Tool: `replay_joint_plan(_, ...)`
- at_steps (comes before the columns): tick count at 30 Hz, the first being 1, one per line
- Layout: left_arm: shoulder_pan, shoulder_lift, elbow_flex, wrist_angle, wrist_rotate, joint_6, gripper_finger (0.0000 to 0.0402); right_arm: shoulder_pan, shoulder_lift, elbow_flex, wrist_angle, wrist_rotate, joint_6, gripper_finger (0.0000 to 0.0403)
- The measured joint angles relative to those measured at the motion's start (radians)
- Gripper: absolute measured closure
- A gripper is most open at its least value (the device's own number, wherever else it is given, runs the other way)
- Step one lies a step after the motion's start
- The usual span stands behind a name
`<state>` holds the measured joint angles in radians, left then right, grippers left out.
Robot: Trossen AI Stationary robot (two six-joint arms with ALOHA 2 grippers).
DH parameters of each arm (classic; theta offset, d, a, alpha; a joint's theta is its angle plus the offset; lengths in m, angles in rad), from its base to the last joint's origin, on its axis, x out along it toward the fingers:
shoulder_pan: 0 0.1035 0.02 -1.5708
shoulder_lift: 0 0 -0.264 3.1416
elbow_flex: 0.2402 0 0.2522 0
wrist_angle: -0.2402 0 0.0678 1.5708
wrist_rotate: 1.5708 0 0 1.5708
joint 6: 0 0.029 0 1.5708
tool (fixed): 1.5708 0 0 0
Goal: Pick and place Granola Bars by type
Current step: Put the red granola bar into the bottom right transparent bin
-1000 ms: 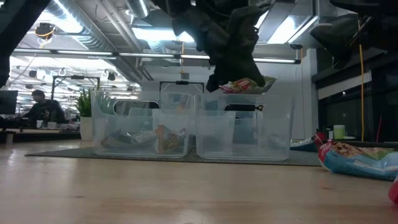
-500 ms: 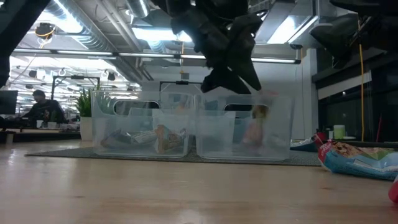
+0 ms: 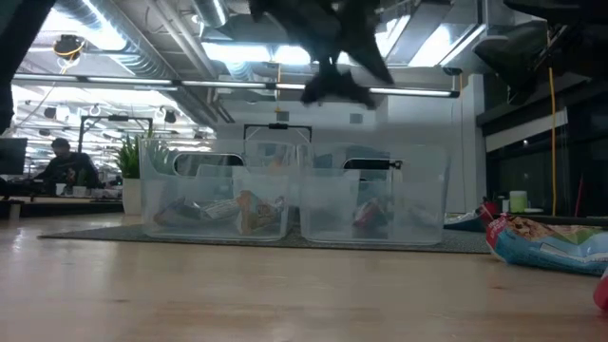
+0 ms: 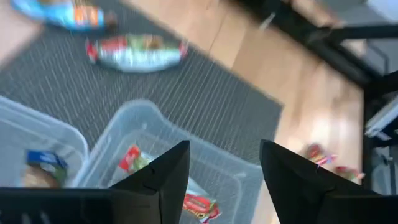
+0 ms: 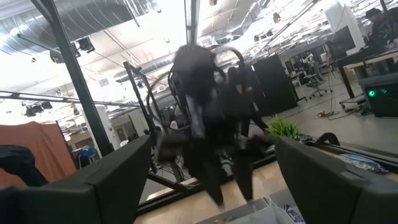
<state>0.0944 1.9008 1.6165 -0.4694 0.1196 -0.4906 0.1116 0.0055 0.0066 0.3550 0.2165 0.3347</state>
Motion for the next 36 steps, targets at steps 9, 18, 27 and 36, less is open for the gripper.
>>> replay_joint_plan(9,-0.05,-0.26,0.0,0.003,-0.092,0.109,0.0224,0.0,0.0,0.0,0.0,0.0,-0.002,0.0059)
replay_joint_plan(18,-0.267,-0.491,0.0,-0.004,-0.303,0.246,0.0226,0.0,0.0,0.0,0.028,-0.02,-0.005,0.0059)
replay_joint_plan(27,-0.255,-0.757,-0.172,-0.163,-0.543,0.172,0.0227,0.0,0.0,0.047,0.026,-0.055,-0.154,0.0059)
replay_joint_plan(36,-0.089,-1.114,-0.533,-0.009,-0.492,0.182,0.0228,0.001,0.06,0.354,-0.48,-0.049,-0.258,0.0059)
